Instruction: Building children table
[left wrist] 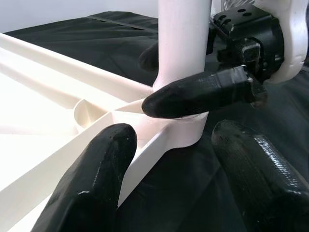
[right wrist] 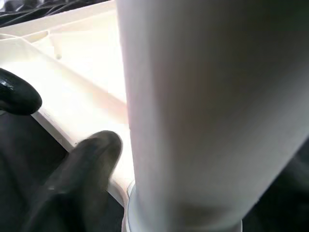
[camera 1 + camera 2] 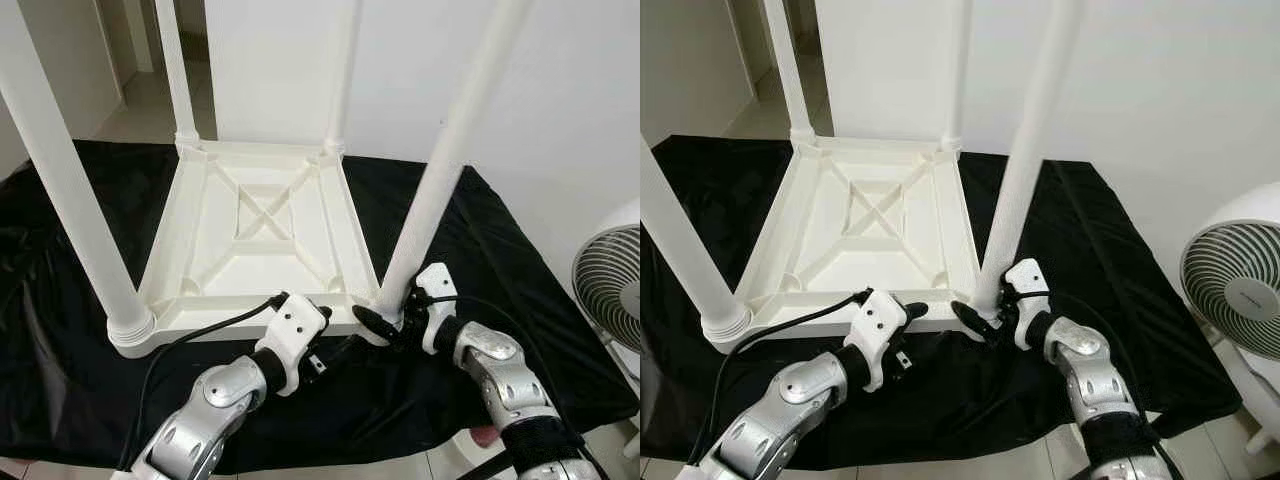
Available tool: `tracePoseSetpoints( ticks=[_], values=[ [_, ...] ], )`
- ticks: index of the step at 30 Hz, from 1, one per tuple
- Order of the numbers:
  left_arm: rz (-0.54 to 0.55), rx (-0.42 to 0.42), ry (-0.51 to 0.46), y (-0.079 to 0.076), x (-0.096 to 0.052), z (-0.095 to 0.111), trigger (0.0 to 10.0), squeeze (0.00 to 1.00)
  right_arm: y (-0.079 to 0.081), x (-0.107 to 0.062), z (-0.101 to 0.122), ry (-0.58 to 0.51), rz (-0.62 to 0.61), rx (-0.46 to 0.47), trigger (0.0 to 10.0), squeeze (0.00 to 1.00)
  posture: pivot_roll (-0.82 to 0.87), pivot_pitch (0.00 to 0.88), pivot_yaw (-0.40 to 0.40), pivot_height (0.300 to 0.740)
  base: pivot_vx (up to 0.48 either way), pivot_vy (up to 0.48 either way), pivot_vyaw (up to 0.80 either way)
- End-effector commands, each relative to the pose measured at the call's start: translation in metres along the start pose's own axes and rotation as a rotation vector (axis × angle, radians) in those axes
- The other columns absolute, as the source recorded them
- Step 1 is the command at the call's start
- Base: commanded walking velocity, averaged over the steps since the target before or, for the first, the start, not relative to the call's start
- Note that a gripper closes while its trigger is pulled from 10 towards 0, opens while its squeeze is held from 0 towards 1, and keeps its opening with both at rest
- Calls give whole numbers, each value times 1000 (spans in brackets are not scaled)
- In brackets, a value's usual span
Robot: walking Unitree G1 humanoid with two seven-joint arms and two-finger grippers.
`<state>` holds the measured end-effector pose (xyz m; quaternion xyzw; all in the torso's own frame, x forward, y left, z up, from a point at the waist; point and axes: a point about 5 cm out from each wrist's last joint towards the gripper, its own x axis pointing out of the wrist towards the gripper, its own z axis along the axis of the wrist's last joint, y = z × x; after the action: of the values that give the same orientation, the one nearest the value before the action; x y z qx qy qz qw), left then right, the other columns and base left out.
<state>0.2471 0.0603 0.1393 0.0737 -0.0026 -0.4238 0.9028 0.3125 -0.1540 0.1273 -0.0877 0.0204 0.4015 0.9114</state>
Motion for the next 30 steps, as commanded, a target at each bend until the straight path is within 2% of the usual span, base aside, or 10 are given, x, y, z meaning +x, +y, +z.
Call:
tracePoseSetpoints(
  ticks=[1, 9, 14, 17, 18, 20, 24, 27, 28, 30],
  values=[
    [-70, 4, 13, -4, 1, -2, 10000, 0, 4, 3, -4, 15, 41, 1, 0, 0, 21, 0, -55, 740, 0, 0, 0],
    [-68, 9, 21, -4, -2, -3, 10000, 0, 8, 4, -15, 18, 111, 20, 0, 0, 41, 0, -58, 740, 0, 0, 0],
    [-74, 9, 23, -5, -3, -4, 10000, 0, 6, 1, -19, 7, 45, 56, 0, 0, 34, 0, -55, 740, 0, 0, 0],
    [-76, 9, 24, -6, -2, -4, 10000, 0, 2, 0, -21, 4, -78, 68, 0, 0, 33, 0, -58, 740, 0, 0, 0],
    [-76, 9, 24, -6, -2, -4, 10000, 0, 2, 0, -21, 4, -78, 68, 0, 0, 33, 0, -58, 740, 0, 0, 0],
    [-78, 6, 25, -6, -3, -4, 10000, 0, 5, 0, -18, -18, -169, 105, 0, 0, 32, 0, -58, 740, 0, 0, 0],
    [-78, 6, 26, -6, -3, -5, 10000, 0, 6, 0, -17, -30, -182, 111, 0, 0, 32, 0, -58, 740, 0, 0, 0],
    [-87, 3, 23, -9, -2, -4, 10000, 0, 13, 6, -14, -12, -404, 177, 0, 0, 16, 4, -53, 740, 0, 0, 0],
    [-87, 3, 23, -9, -2, -4, 10000, 0, 13, 6, -14, -12, -404, 177, 0, 0, 16, 4, -53, 740, 0, 0, 0],
    [-93, 2, 22, -10, -1, -4, 10000, 0, 17, 8, -12, -9, -507, 186, 0, 0, 13, 6, -53, 740, 0, 0, 0]
  ],
)
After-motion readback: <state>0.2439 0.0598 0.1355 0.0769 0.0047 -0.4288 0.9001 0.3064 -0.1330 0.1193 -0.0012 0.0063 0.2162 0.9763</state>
